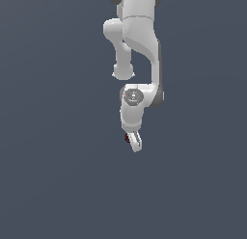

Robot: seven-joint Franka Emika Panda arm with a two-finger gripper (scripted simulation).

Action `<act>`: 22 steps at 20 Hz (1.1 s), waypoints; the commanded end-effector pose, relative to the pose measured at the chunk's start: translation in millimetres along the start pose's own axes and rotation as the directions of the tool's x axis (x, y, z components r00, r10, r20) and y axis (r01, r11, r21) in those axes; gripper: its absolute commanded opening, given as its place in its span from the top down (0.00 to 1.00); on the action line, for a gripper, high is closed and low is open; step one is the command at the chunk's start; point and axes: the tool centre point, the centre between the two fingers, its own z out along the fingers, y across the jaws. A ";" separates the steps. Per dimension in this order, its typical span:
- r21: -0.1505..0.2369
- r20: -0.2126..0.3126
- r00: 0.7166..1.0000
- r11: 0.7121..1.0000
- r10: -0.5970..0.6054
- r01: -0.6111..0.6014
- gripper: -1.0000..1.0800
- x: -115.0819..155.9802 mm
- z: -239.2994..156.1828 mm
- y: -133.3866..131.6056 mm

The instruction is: Pick up the object and move it to a goal position.

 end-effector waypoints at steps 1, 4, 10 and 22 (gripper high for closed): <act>-0.001 0.000 1.000 1.000 0.000 0.000 1.00 0.1 0.7 0.2; -0.001 0.000 1.000 1.000 0.000 0.000 1.00 0.1 0.7 0.2; 0.000 0.000 1.000 1.000 0.000 0.000 1.00 -2.0 -1.0 0.8; 0.000 0.000 1.000 1.000 0.000 0.000 1.00 -57.9 -28.9 24.2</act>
